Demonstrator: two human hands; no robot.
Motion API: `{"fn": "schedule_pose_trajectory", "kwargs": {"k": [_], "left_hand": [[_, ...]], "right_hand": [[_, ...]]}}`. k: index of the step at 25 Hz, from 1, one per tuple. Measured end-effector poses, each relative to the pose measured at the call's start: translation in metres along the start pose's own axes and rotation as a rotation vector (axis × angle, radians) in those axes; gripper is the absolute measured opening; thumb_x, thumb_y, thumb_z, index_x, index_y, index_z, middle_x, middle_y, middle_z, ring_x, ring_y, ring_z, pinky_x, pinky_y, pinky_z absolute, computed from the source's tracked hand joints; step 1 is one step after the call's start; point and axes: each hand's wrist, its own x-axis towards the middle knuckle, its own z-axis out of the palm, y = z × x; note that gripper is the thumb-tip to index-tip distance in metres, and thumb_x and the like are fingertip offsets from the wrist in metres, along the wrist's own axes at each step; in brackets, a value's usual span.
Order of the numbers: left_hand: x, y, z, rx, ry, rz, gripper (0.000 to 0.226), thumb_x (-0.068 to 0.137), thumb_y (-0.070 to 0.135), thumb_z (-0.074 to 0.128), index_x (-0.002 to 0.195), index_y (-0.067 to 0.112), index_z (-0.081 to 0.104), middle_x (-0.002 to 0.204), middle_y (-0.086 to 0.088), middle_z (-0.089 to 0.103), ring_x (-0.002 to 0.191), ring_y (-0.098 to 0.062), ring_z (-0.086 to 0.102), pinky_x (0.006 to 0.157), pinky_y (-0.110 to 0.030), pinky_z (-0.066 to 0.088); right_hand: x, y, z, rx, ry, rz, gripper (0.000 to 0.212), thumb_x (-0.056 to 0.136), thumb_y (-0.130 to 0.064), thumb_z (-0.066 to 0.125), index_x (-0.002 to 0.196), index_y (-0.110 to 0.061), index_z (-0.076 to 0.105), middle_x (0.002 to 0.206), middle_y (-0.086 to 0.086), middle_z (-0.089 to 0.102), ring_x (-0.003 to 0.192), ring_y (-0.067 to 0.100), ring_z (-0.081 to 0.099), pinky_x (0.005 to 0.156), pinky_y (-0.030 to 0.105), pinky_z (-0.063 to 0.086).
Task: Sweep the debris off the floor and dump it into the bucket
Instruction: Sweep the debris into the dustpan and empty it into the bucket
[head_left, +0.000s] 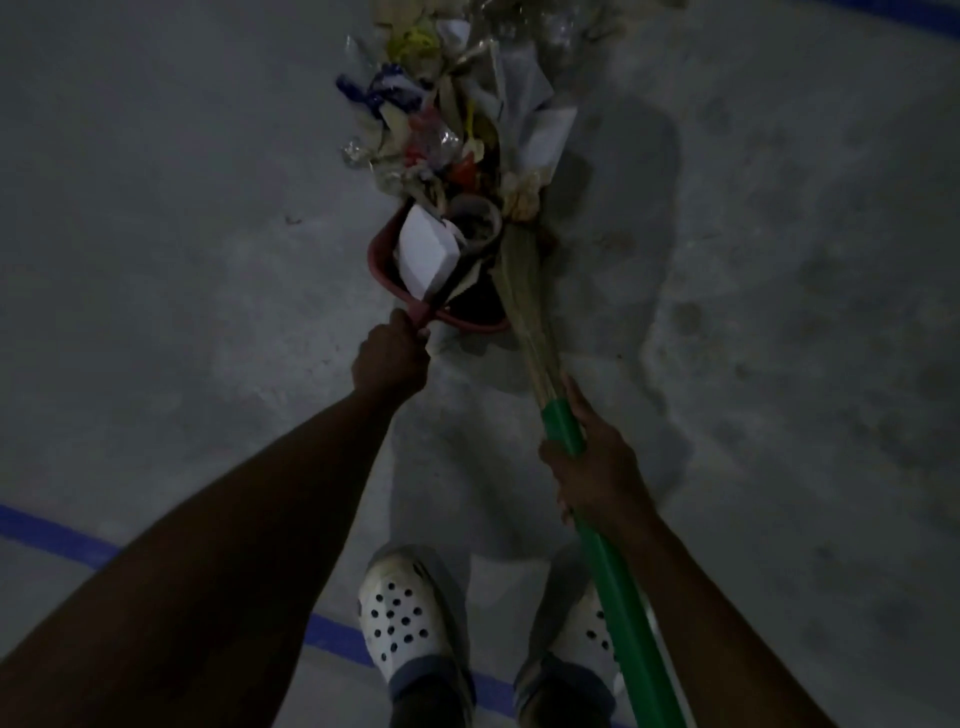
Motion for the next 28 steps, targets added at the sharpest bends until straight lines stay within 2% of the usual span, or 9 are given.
{"fn": "schedule_pose_trajectory", "kwargs": {"k": [8, 13, 15, 17, 20, 22, 24, 26, 28], "left_hand": [[0.006, -0.010, -0.018, -0.034, -0.033, -0.074, 0.034, 0.101, 0.035, 0.048, 0.118, 0.005, 0.047, 0.095, -0.012, 0.054, 0.058, -0.011, 0.032, 0.047, -0.025, 0.021], [0.007, -0.017, -0.024, -0.020, -0.030, -0.121, 0.039, 0.100, 0.033, 0.052, 0.122, 0.001, 0.048, 0.114, -0.022, 0.058, 0.094, -0.034, 0.055, 0.062, -0.031, 0.033], [0.003, -0.023, -0.027, -0.054, -0.042, -0.145, 0.040, 0.098, 0.032, 0.055, 0.121, 0.000, 0.049, 0.114, -0.021, 0.059, 0.089, -0.030, 0.052, 0.060, -0.027, 0.033], [-0.005, -0.028, -0.031, -0.098, -0.064, -0.185, 0.043, 0.096, 0.033, 0.058, 0.124, 0.001, 0.050, 0.116, -0.019, 0.060, 0.097, -0.030, 0.055, 0.068, -0.035, 0.042], [-0.017, -0.032, -0.041, -0.120, -0.074, -0.224, 0.049, 0.094, 0.038, 0.059, 0.128, 0.004, 0.049, 0.122, -0.019, 0.059, 0.114, -0.037, 0.054, 0.089, -0.045, 0.050], [-0.020, -0.033, -0.046, -0.127, -0.082, -0.213, 0.049, 0.094, 0.038, 0.057, 0.129, 0.004, 0.049, 0.123, -0.020, 0.059, 0.117, -0.038, 0.053, 0.088, -0.042, 0.047], [-0.020, -0.031, -0.050, -0.123, -0.098, -0.198, 0.047, 0.095, 0.037, 0.057, 0.128, 0.004, 0.050, 0.121, -0.019, 0.060, 0.114, -0.036, 0.055, 0.080, -0.038, 0.043], [-0.020, -0.029, -0.050, -0.119, -0.112, -0.179, 0.045, 0.096, 0.038, 0.056, 0.124, 0.003, 0.053, 0.117, -0.017, 0.062, 0.107, -0.033, 0.058, 0.076, -0.034, 0.040], [-0.023, -0.026, -0.047, -0.119, -0.115, -0.164, 0.042, 0.096, 0.040, 0.055, 0.115, 0.003, 0.056, 0.112, -0.016, 0.063, 0.095, -0.030, 0.058, 0.073, -0.033, 0.038]], "right_hand": [[-0.045, -0.049, -0.017, 0.193, 0.135, 0.015, 0.083, 0.094, -0.024, 0.071, 0.137, -0.077, 0.025, 0.095, 0.009, 0.071, 0.047, 0.017, 0.060, 0.045, 0.033, 0.053], [-0.007, -0.081, -0.005, 0.098, 0.059, 0.117, 0.084, 0.093, -0.017, 0.065, 0.153, -0.057, 0.021, 0.107, 0.014, 0.071, 0.051, 0.020, 0.061, 0.048, 0.034, 0.055], [-0.012, -0.089, 0.008, 0.053, 0.015, 0.133, 0.085, 0.092, -0.017, 0.064, 0.154, -0.055, 0.019, 0.116, 0.016, 0.070, 0.055, 0.021, 0.062, 0.051, 0.036, 0.057], [-0.038, -0.093, 0.013, 0.023, 0.007, 0.136, 0.084, 0.092, -0.020, 0.065, 0.153, -0.058, 0.019, 0.119, 0.016, 0.069, 0.061, 0.021, 0.064, 0.059, 0.042, 0.061], [-0.092, -0.102, 0.007, 0.092, 0.062, 0.169, 0.082, 0.094, -0.024, 0.068, 0.145, -0.069, 0.022, 0.113, 0.016, 0.070, 0.052, 0.018, 0.063, 0.046, 0.033, 0.054], [-0.131, -0.111, 0.001, 0.080, 0.135, 0.194, 0.084, 0.093, -0.026, 0.070, 0.139, -0.077, 0.021, 0.110, 0.011, 0.071, 0.049, 0.017, 0.066, 0.045, 0.032, 0.054], [-0.165, -0.117, 0.001, 0.044, 0.249, 0.197, 0.090, 0.088, -0.024, 0.076, 0.129, -0.083, 0.022, 0.113, 0.005, 0.072, 0.075, 0.024, 0.073, 0.070, 0.043, 0.062], [-0.189, -0.116, 0.006, 0.066, 0.363, 0.171, 0.096, 0.080, -0.015, 0.083, 0.129, -0.075, 0.026, 0.122, -0.003, 0.071, 0.099, 0.024, 0.069, 0.099, 0.041, 0.054], [-0.204, -0.109, 0.014, 0.038, 0.396, 0.139, 0.097, 0.075, -0.012, 0.086, 0.135, -0.064, 0.031, 0.118, -0.009, 0.072, 0.091, 0.017, 0.067, 0.096, 0.026, 0.051]]}}
